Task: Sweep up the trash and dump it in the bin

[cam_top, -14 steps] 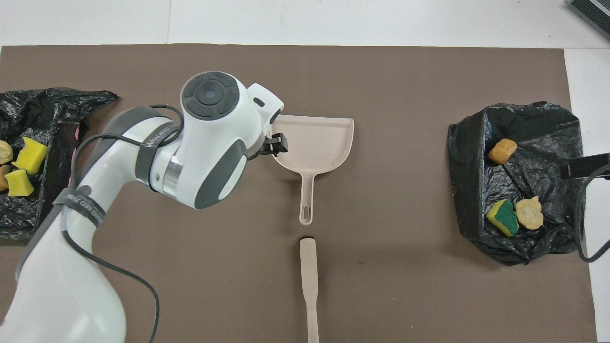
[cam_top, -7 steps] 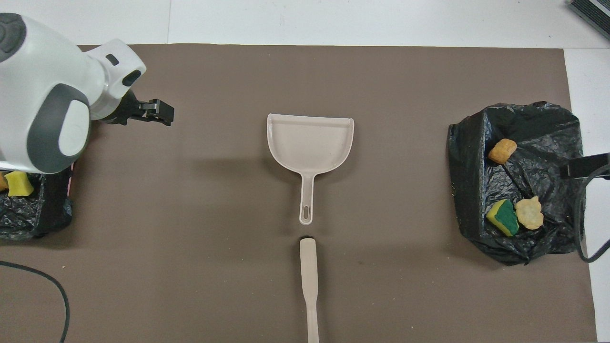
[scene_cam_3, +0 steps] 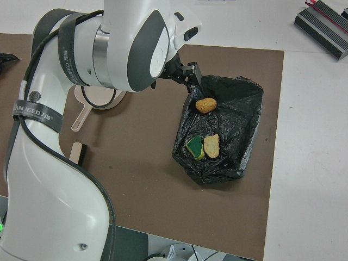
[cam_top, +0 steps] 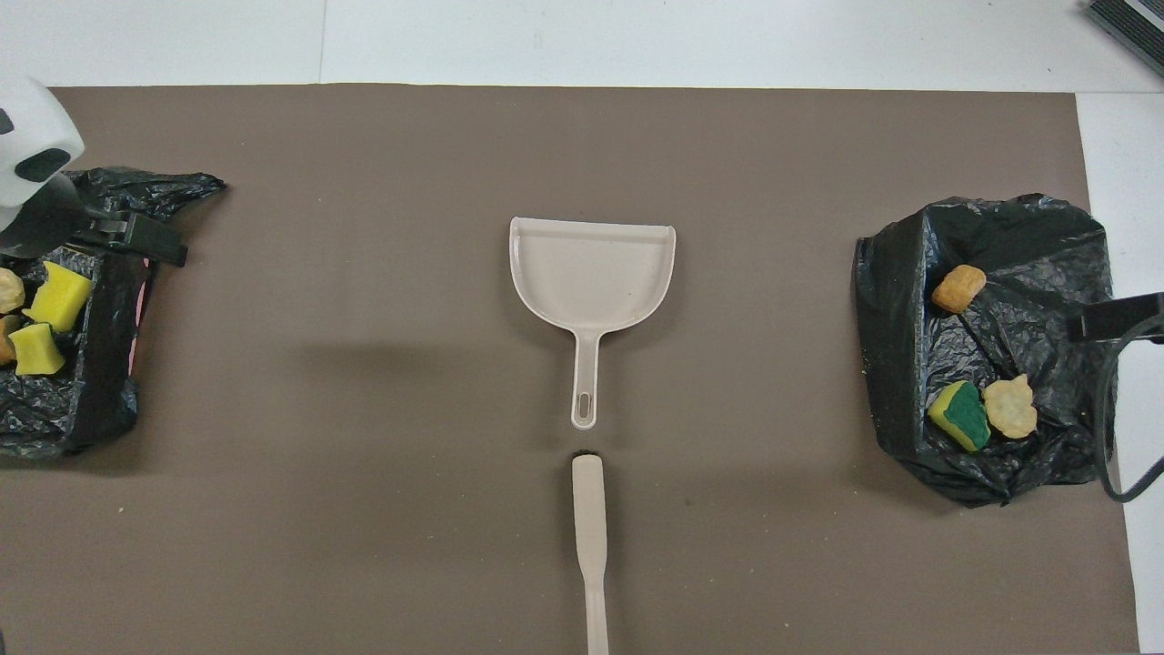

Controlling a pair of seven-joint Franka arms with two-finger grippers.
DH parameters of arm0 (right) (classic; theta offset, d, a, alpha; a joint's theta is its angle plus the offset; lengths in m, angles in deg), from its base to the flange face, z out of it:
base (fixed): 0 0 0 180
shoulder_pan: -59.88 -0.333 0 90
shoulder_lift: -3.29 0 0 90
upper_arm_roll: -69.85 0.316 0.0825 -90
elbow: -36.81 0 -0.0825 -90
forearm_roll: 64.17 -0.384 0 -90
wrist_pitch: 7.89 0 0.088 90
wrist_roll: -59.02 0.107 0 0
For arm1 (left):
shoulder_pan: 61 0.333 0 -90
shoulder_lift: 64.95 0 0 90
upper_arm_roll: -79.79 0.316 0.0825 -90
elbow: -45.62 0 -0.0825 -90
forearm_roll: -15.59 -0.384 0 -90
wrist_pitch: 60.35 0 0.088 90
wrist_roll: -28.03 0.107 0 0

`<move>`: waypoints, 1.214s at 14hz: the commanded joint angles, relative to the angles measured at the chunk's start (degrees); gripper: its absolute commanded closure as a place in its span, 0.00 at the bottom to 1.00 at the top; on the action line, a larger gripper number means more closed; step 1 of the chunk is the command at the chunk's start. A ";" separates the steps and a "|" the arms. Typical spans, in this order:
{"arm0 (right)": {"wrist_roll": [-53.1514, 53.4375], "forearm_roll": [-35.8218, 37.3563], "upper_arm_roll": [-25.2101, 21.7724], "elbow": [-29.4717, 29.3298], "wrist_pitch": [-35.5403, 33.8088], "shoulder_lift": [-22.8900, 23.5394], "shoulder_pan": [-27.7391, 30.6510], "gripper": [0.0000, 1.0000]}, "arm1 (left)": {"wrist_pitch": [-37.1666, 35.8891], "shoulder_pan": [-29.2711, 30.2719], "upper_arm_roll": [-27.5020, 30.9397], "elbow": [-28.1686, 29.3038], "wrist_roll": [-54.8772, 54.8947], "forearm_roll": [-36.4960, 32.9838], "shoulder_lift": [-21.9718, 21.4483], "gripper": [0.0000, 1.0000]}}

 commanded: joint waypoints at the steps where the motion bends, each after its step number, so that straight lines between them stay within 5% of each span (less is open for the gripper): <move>1: -0.45 -0.17 0.63 -0.02 -1.22 -0.67 0.12 0.00 | -1.45 -0.65 -1.16 0.72 -5.28 0.35 -1.87 0.00; 6: -0.45 -0.17 0.63 -0.11 -1.21 -0.58 0.12 0.00 | -2.59 -8.56 -1.52 0.64 -11.37 -0.35 -2.84 0.00; 9: -0.45 -0.17 0.63 -0.11 -1.21 -0.58 0.12 0.00 | -5.40 -7.60 -0.38 -0.33 -3.48 -0.80 -3.89 0.00; 17: -0.45 -0.17 0.63 -0.11 -1.21 -0.58 0.12 0.00 | -8.12 -5.31 2.26 2.66 -2.75 -0.80 -9.96 0.00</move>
